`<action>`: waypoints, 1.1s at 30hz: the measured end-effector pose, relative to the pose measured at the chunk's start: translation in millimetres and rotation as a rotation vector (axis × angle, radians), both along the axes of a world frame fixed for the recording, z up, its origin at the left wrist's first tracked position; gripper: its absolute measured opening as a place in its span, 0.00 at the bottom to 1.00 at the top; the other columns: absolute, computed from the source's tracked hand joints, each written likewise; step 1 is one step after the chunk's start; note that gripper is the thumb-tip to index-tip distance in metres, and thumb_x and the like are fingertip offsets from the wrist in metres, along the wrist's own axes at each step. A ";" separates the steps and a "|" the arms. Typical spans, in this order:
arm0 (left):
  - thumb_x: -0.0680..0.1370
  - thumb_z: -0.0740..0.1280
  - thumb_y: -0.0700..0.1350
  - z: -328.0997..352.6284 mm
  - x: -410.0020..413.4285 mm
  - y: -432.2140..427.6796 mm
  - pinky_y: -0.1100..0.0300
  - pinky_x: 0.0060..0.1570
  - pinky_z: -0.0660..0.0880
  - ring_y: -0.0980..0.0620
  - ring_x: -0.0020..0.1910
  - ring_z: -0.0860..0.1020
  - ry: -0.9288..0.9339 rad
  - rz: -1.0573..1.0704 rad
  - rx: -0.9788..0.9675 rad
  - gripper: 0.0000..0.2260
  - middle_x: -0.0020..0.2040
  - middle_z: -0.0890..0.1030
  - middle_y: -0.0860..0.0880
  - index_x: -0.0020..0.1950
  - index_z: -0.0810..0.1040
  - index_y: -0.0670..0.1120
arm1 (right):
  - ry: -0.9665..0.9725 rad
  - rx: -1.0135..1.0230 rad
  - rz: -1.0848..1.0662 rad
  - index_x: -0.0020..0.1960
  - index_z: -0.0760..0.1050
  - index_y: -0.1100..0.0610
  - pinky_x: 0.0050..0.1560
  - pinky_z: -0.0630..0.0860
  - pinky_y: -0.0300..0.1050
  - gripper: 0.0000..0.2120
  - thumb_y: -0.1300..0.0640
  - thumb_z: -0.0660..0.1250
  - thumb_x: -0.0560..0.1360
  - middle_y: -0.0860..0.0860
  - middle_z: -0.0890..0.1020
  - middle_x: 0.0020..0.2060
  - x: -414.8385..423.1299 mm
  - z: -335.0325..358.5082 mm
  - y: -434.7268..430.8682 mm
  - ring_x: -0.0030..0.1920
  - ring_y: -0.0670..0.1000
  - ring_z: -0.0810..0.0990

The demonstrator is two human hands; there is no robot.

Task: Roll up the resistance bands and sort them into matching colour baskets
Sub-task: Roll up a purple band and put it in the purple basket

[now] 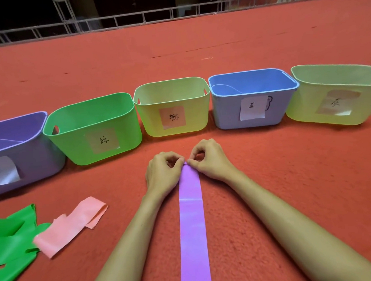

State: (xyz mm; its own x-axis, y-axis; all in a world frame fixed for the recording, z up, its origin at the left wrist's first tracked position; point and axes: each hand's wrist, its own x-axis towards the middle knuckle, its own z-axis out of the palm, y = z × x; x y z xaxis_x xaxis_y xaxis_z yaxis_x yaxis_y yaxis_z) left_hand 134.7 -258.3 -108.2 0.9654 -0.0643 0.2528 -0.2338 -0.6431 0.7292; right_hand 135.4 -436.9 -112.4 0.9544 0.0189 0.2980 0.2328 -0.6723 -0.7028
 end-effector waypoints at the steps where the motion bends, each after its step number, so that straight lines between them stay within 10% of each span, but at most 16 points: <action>1: 0.75 0.74 0.50 -0.8 0.3 0.5 0.61 0.41 0.72 0.62 0.39 0.79 -0.004 -0.006 0.004 0.02 0.42 0.83 0.59 0.45 0.87 0.57 | -0.003 -0.002 0.007 0.38 0.83 0.51 0.52 0.81 0.48 0.04 0.55 0.76 0.70 0.47 0.82 0.42 0.2 0.0 -0.3 0.52 0.52 0.79; 6: 0.75 0.74 0.50 -3.8 1.4 1.0 0.57 0.45 0.77 0.58 0.42 0.81 -0.018 -0.023 0.062 0.03 0.45 0.83 0.56 0.47 0.88 0.57 | 0.008 -0.042 0.045 0.40 0.82 0.51 0.47 0.67 0.24 0.05 0.56 0.77 0.72 0.49 0.82 0.45 -3.5 1.6 -3.2 0.54 0.50 0.74; 19: 0.73 0.78 0.44 2.1 -5.6 8.1 0.73 0.36 0.68 0.64 0.36 0.78 0.013 -0.100 -0.038 0.04 0.41 0.84 0.57 0.43 0.87 0.54 | 0.006 -0.010 0.109 0.37 0.82 0.40 0.57 0.70 0.45 0.09 0.52 0.79 0.70 0.43 0.82 0.46 -5.5 0.5 -10.7 0.53 0.47 0.77; 24: 0.76 0.75 0.49 2.3 -8.9 8.6 0.65 0.44 0.73 0.61 0.43 0.80 0.006 -0.109 -0.029 0.03 0.45 0.83 0.56 0.47 0.89 0.55 | 0.013 -0.010 0.156 0.38 0.81 0.39 0.60 0.73 0.49 0.08 0.50 0.78 0.70 0.42 0.82 0.47 -4.0 1.1 -11.3 0.54 0.48 0.78; 33: 0.72 0.79 0.45 5.9 -12.7 9.7 0.74 0.36 0.68 0.64 0.38 0.78 -0.020 -0.119 -0.038 0.06 0.40 0.82 0.56 0.40 0.87 0.57 | 0.010 0.004 0.182 0.43 0.87 0.48 0.58 0.68 0.38 0.01 0.54 0.78 0.72 0.43 0.83 0.49 -4.8 2.7 -13.3 0.55 0.44 0.76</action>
State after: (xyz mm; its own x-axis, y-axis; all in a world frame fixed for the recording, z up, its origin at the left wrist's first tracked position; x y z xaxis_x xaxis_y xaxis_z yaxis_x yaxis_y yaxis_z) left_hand 122.0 -248.6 -102.3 0.9460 -0.1684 0.2769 -0.3221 -0.5819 0.7467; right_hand 130.7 -450.3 -109.7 0.9382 0.1899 0.2895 0.3434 -0.6167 -0.7083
